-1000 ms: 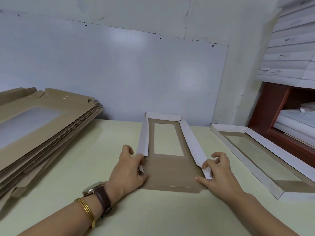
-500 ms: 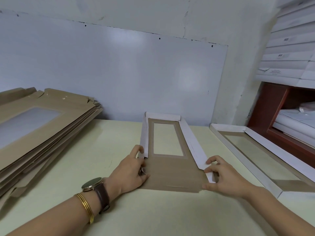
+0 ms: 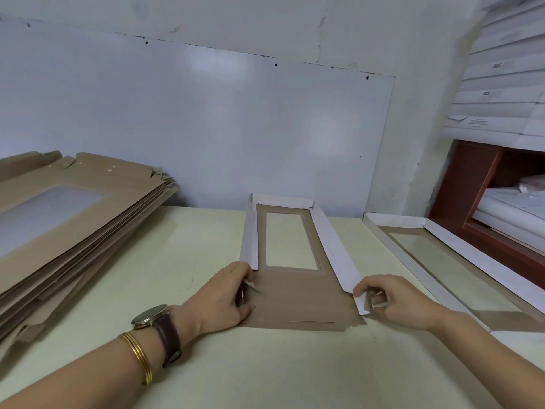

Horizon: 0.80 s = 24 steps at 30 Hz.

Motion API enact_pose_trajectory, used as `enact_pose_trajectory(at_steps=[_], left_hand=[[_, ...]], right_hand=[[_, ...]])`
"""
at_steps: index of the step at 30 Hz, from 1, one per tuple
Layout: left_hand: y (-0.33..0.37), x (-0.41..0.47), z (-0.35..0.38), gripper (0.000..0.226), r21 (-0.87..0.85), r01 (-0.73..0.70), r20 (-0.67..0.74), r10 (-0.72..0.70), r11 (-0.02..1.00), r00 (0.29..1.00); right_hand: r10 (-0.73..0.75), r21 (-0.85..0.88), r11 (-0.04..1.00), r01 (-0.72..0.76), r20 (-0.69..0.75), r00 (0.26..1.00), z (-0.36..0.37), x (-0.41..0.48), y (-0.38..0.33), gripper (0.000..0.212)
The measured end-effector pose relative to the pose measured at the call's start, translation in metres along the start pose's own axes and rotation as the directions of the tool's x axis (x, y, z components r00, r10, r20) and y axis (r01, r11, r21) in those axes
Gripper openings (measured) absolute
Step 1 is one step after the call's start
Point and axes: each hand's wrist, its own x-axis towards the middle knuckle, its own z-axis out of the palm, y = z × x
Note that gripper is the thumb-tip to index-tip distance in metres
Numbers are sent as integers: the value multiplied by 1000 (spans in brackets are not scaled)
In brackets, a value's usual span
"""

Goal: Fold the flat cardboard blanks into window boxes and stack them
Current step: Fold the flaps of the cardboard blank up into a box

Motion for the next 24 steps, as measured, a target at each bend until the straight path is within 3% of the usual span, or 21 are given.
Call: enact_pose_trajectory(at_steps=[6,11,17,24], left_hand=[[-1,4,-8,38,-6,10,35,-10,1000,999],[-2,7,-15,55,-2,35,32,-35,999,999],[0,7,-14,41,-22,4,59,-2,1000,998],[5,15,-15,45,14,30,142,-32,999,989]], right_hand=[[12,90,996,-13,13,1000,-6,-1,4,22],[6,92,996,-9,28,1000,-6,3,4,18],[2,78,997,-1,-4,1000,-4,3,2,16],[-25,64,997,33,-124,992,3,9,-1,9]])
